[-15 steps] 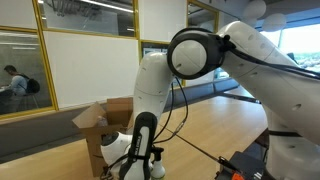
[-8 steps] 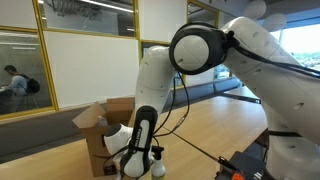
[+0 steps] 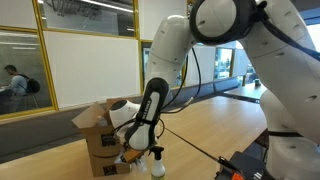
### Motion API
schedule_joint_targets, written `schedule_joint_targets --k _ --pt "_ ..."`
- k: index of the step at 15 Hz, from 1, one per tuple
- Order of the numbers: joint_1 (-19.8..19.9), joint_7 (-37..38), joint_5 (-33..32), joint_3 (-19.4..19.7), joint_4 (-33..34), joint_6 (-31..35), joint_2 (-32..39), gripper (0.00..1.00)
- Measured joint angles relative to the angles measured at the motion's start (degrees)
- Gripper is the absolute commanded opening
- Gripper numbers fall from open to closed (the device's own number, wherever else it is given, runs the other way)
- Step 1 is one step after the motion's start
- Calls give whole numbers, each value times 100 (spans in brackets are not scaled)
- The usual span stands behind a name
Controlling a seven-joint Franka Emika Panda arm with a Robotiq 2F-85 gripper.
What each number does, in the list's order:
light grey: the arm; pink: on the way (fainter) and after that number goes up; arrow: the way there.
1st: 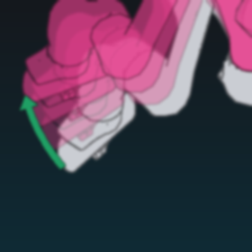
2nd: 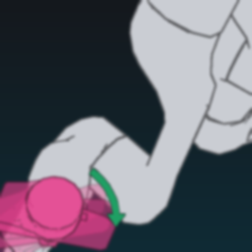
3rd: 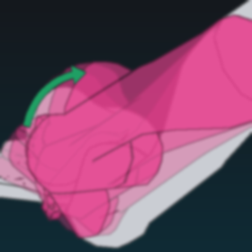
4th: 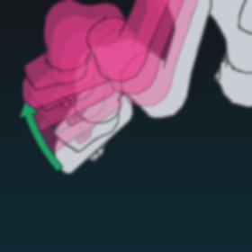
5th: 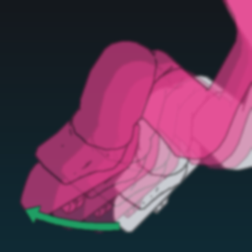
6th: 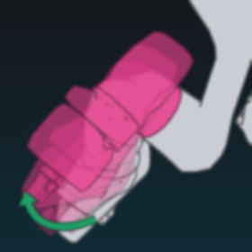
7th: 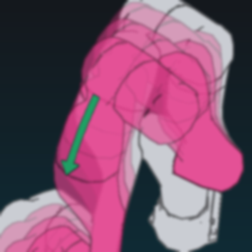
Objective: Put all the plastic bag and the spray bottle in the carton box
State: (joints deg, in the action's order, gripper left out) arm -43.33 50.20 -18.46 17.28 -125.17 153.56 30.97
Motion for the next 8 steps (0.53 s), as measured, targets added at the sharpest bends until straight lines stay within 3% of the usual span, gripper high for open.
schedule_joint_targets --k 4,8 --pt "-266 979 -945 169 -251 -750 -1092 14" --pt "-77 1738 -1765 -359 -298 -1740 -2040 14"
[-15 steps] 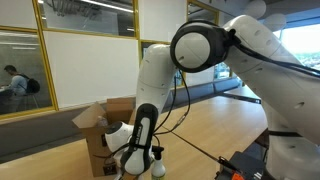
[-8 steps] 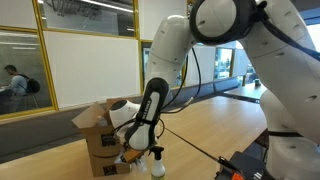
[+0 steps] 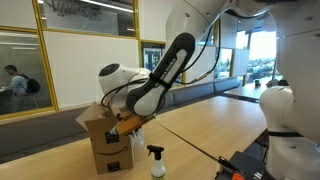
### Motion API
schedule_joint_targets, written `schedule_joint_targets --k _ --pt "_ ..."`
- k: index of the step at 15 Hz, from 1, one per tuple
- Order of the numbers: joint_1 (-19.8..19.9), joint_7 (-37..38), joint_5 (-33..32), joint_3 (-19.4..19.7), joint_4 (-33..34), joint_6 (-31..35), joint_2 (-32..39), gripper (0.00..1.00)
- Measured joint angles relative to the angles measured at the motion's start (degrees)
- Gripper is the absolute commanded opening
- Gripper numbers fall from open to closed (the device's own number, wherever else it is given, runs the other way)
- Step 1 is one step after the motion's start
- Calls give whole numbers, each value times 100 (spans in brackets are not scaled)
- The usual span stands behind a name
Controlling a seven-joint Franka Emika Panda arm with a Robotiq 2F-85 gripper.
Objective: Put all the plastic bag and the spray bottle in the carton box
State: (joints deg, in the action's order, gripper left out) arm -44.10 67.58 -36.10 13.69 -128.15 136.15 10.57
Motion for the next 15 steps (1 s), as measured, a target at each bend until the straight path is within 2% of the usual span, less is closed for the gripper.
schedule_joint_targets --k 4,8,11,15 --pt "617 359 -334 -962 3 -916 -640 14" --pt "1378 391 -459 -1698 17 -1439 -990 14" --pt "1962 390 -725 -1995 72 -1463 -1043 14" --pt "2624 391 -1131 -2037 278 -1171 -875 14"
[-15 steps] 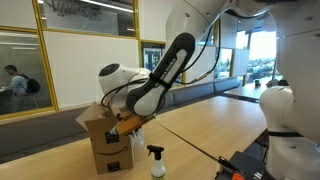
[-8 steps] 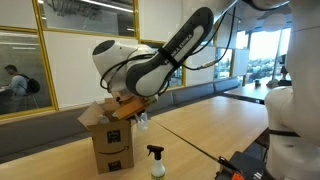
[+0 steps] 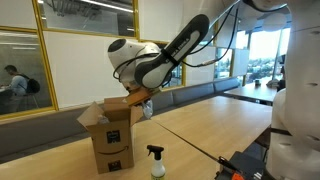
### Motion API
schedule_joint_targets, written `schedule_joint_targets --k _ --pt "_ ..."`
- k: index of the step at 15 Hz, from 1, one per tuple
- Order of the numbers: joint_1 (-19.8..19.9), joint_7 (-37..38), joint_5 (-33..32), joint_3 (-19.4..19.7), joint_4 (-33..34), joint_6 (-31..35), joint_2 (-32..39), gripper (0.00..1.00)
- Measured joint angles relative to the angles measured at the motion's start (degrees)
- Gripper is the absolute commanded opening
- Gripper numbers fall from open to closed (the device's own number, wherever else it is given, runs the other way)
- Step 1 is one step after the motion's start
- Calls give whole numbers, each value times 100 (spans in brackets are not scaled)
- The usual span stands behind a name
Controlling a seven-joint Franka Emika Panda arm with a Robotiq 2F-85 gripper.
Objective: Put all the plastic bag and the spray bottle in the carton box
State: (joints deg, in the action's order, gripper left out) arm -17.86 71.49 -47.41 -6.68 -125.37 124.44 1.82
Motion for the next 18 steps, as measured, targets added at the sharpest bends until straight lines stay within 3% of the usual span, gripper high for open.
schedule_joint_targets --k 7,13,18 --pt "740 -7 -194 182 969 973 1042 13" --pt "777 -23 -52 279 1993 1385 1942 13" --pt "698 -113 553 267 2484 1855 2393 13"
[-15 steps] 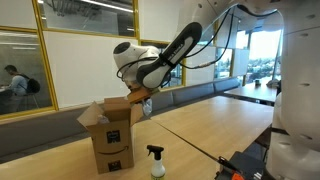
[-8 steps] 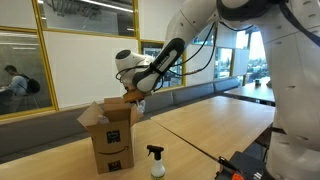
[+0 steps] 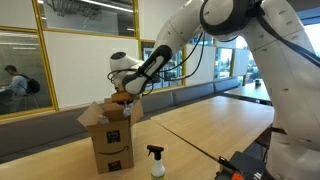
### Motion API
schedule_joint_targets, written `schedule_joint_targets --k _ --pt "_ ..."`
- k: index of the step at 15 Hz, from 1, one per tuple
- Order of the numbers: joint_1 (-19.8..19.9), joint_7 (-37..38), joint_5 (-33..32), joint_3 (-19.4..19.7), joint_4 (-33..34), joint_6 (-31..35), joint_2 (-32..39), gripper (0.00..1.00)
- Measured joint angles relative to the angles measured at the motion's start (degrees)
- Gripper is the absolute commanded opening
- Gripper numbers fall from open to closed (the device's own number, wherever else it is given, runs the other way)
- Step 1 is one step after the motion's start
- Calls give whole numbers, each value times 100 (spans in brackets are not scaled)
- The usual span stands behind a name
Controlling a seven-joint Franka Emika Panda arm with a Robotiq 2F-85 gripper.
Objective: Put all the plastic bag and the spray bottle in the carton box
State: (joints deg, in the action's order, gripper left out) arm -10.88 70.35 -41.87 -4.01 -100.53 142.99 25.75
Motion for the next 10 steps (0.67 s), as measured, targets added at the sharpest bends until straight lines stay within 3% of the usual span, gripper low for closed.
schedule_joint_targets --k 6,7,8,10 --pt "-153 -439 1202 -16 -64 781 289 13" --pt "-180 -548 1420 -13 -118 893 348 19" --pt "-204 -681 1647 -13 -180 992 414 40" --pt "-235 -975 2118 -15 -311 1159 563 55"
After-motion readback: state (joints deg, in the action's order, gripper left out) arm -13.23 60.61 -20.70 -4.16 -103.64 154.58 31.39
